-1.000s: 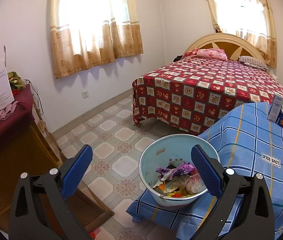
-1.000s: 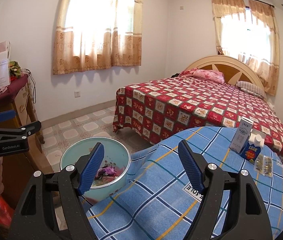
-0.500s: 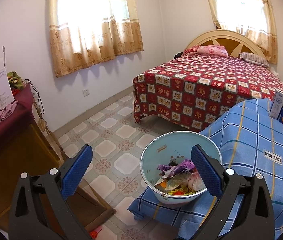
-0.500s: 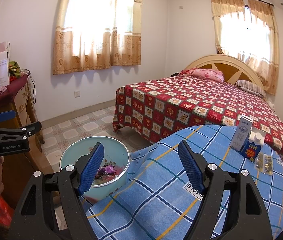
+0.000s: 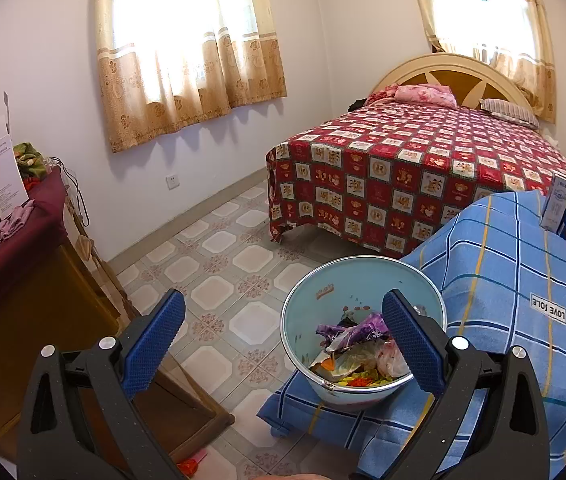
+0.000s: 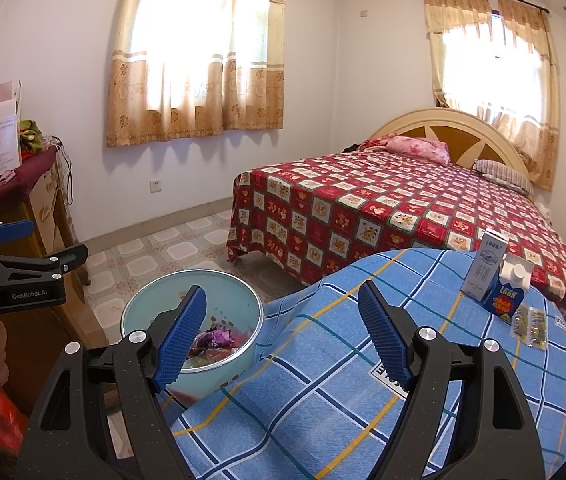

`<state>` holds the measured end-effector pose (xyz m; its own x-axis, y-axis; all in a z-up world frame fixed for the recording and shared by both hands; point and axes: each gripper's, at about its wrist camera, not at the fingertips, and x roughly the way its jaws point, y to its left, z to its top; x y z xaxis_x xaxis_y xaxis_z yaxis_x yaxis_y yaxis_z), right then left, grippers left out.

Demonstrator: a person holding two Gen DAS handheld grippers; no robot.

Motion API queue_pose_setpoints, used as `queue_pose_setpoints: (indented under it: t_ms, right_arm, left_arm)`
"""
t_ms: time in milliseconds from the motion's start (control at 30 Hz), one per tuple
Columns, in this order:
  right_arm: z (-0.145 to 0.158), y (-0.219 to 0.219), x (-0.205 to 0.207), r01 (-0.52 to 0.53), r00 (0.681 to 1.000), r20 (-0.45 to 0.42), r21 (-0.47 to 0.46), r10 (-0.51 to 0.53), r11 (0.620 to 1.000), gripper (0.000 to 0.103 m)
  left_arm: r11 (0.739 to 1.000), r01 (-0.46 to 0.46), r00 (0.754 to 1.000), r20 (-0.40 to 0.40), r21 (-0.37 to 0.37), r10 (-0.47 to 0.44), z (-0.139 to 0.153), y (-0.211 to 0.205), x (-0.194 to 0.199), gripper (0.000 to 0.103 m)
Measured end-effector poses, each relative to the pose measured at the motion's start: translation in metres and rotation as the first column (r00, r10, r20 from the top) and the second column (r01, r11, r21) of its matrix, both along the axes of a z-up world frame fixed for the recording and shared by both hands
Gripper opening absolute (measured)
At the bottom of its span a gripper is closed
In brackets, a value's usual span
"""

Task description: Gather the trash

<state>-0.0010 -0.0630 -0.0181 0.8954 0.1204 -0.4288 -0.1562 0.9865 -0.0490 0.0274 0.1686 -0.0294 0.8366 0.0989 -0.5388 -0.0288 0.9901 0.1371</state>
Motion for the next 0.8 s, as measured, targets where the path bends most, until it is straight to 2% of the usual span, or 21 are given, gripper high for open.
queue_pose_setpoints:
  t_ms: [800]
  right_arm:
    - [-0.0009, -0.0030, 0.0008, 0.017, 1.000, 0.004, 0.009, -0.017, 1.000, 0.080]
  left_arm:
    - [1.000, -0.003, 1.000, -0.007, -0.005, 0.003, -0.0033, -0.0057, 0.0000, 0.097]
